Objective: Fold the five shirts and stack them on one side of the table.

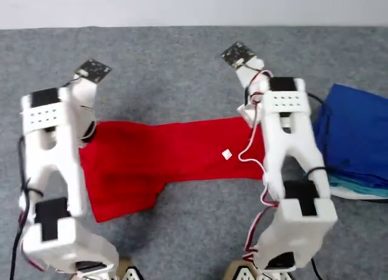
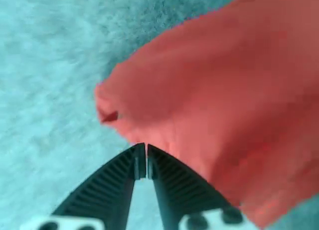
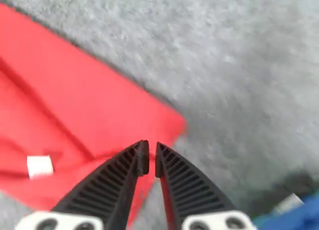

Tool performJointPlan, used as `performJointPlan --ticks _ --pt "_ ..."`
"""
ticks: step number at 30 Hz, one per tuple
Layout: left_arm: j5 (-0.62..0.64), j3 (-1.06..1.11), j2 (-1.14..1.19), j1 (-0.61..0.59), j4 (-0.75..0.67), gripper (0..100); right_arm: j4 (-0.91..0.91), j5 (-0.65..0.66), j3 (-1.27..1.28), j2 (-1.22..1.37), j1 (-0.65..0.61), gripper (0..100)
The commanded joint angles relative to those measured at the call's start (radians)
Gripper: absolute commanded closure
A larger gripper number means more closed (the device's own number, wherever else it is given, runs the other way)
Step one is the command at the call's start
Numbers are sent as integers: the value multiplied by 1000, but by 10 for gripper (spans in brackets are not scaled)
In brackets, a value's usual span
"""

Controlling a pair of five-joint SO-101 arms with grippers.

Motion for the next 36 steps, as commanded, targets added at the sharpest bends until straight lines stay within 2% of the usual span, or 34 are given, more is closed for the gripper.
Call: performJointPlan --ticks 1,10,13,19,24,30,36 --pt "77 -2 91 17 -87 993 -85 -18 -48 54 -24 964" --pt "87 -73 321 -18 -138 993 -317 -11 -52 220 -5 964" --pt "87 -120 361 -57 -135 993 -332 -11 -104 265 5 964" --pt "83 -211 365 -104 -35 993 -325 -12 -327 375 45 964" --pt "83 -297 365 -94 80 993 -179 -17 -488 404 38 964" --pt "87 -410 364 -46 175 993 56 -18 -652 401 -31 964" --pt "106 -487 368 -20 189 993 265 -20 -698 404 -147 964"
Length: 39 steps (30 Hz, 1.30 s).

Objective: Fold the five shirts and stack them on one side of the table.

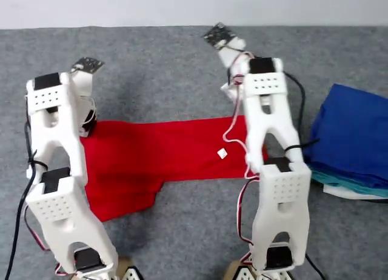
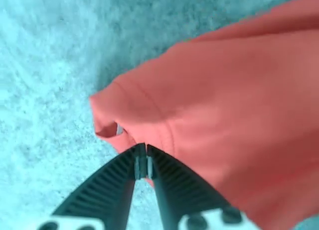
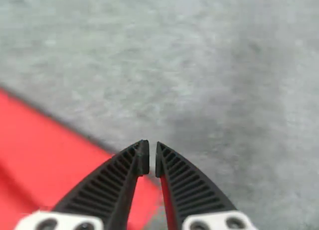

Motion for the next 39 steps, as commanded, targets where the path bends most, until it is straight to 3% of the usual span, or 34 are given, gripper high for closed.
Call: performJointPlan --ticks 1,8,17,22,28,39 --pt "44 -56 0 11 6 993 117 -12 -55 -13 -73 964" --pt "132 -56 91 14 -68 993 116 -89 -58 101 -97 990" --pt "129 -59 222 5 -110 993 -159 -74 -58 239 -18 990" --pt "129 -59 219 5 -110 993 -219 -34 -60 239 2 990" --pt "129 -59 126 6 -97 993 -162 -35 -129 199 10 990" --pt "120 -53 -51 71 97 993 137 -37 -414 202 -47 990"
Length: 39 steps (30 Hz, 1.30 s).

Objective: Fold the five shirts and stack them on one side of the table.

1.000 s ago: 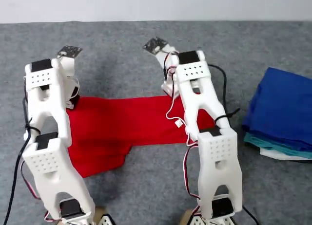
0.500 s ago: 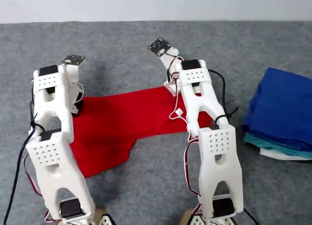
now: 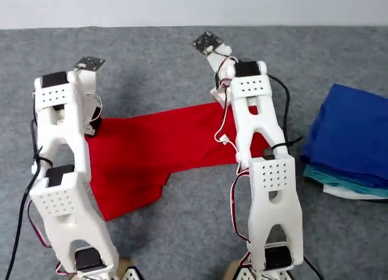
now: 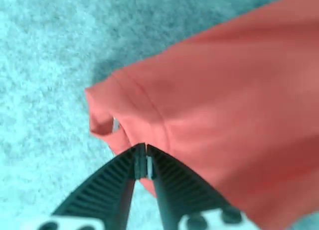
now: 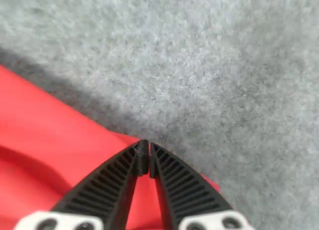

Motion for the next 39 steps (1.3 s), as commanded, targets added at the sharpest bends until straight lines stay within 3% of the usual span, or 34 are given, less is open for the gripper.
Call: performJointPlan --ticks 1,9,24,30,39 --pt "-20 -10 -101 44 78 993 96 8 -109 -54 -28 990" --pt "-49 102 -227 64 114 988 257 6 -164 -50 -25 990" --pt "-381 659 -595 75 84 883 429 6 -270 -82 88 990" --pt "-390 754 -568 68 -15 852 430 -25 -270 -84 120 990" --pt "-390 762 -591 74 14 855 430 -35 -265 -84 170 990"
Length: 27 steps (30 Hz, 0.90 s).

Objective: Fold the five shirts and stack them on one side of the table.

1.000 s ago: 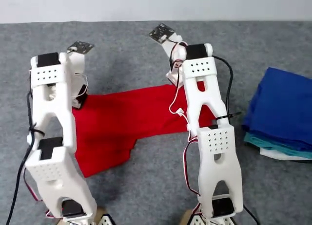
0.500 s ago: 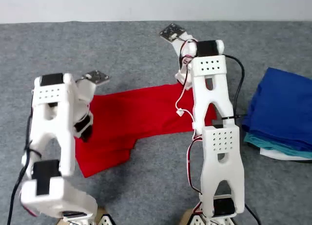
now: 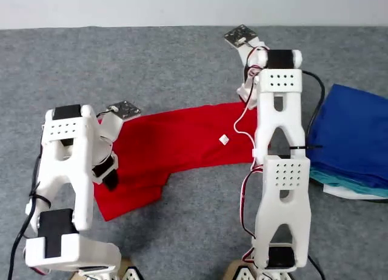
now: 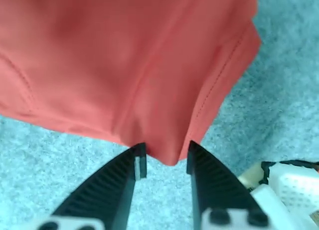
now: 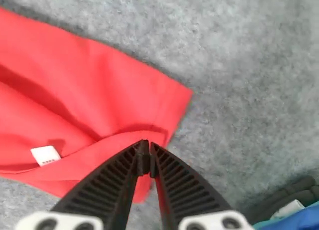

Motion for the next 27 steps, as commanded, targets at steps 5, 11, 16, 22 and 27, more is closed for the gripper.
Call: performJointPlan --ticks 5,11,16,22,27 --pt "-28 39 -38 9 -44 855 42 -12 -54 -81 18 990" --pt "-25 105 -37 11 -204 852 42 -12 -54 -76 13 990" --pt "51 64 60 8 -310 852 42 -12 -49 -76 13 990" --pt "118 -122 199 8 -249 856 42 -12 -54 -81 18 990" --pt "117 -223 138 8 -135 898 44 -11 -55 -81 21 990"
